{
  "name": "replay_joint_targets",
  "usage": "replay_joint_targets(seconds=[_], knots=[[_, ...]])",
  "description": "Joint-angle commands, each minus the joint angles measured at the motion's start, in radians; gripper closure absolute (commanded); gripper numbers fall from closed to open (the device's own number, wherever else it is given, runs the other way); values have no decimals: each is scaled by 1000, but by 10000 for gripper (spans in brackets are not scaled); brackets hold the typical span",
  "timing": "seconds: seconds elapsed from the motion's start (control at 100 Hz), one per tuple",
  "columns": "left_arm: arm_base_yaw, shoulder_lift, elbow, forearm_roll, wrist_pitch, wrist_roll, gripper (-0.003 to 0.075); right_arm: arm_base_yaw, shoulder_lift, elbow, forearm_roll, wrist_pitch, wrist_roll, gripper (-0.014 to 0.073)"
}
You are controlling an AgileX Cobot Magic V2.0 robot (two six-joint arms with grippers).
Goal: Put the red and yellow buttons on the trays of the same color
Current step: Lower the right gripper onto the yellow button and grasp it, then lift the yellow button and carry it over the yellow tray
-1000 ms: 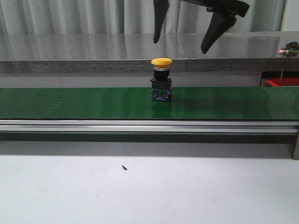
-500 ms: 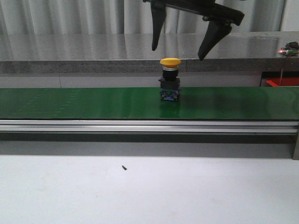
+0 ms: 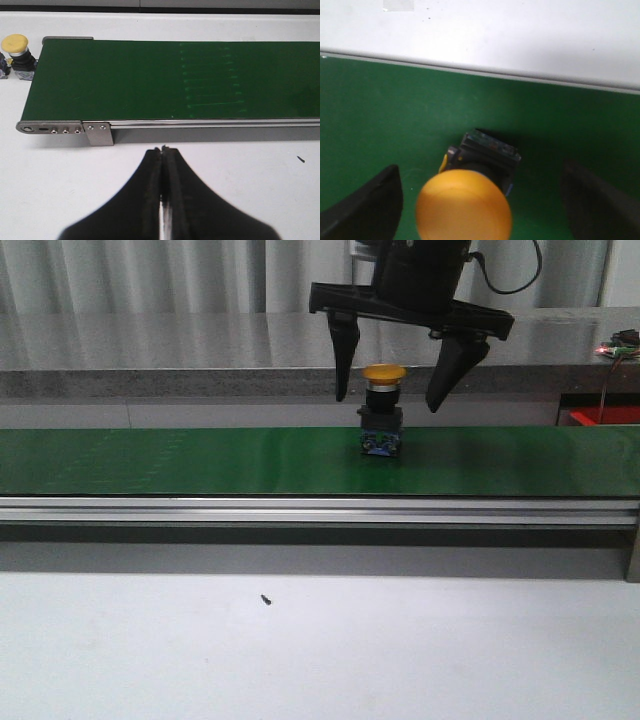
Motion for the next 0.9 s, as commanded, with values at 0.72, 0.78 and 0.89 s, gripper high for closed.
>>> replay_joint_targets(seconds=[0.72, 0.78, 0.89], knots=[[-7, -2, -25, -19, -59, -6, 740, -34, -176, -31, -165, 64, 1, 344], [-7, -2, -25, -19, -59, -6, 740, -38, -195, -30, -195, 77, 1, 344], [-7, -2, -25, -19, -59, -6, 740, -47, -235, -6, -239, 92, 1, 344]])
